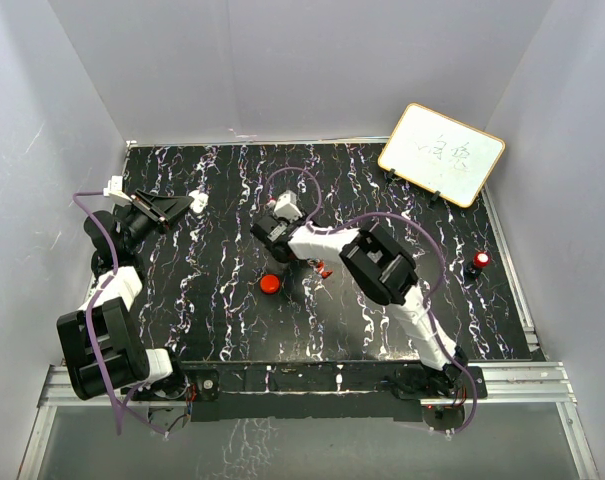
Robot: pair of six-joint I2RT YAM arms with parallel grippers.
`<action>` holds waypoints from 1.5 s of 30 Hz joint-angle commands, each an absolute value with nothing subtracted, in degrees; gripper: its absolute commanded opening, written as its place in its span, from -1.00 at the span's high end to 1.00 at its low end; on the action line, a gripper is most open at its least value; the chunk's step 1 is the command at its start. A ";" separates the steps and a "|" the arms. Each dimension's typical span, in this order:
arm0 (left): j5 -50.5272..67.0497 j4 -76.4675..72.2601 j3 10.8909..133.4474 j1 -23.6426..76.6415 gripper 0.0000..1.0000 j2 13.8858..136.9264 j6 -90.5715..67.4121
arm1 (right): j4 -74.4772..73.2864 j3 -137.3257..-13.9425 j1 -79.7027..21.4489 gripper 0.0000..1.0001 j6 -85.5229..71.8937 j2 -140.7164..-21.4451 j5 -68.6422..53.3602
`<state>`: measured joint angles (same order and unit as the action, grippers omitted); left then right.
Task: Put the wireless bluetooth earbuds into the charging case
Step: Adjust the earbud at the center of the board.
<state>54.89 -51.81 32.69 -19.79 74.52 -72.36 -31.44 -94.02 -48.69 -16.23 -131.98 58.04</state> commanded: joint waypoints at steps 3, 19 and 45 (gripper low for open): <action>55.91 -52.99 33.79 -19.69 1.00 74.18 -72.07 | -40.50 -97.73 -51.09 0.84 -14.13 -139.00 62.57; 56.51 -57.74 33.13 -19.60 1.00 75.76 -74.77 | -44.20 -101.76 -51.50 0.75 -8.03 -141.69 72.95; 56.28 -56.31 33.98 -19.60 1.00 74.59 -74.38 | -33.84 -94.48 -48.71 0.41 -14.39 -122.59 48.94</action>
<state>55.79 -57.06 32.69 -19.70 76.66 -75.57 -42.33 -96.92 -50.37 -11.09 -131.50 58.81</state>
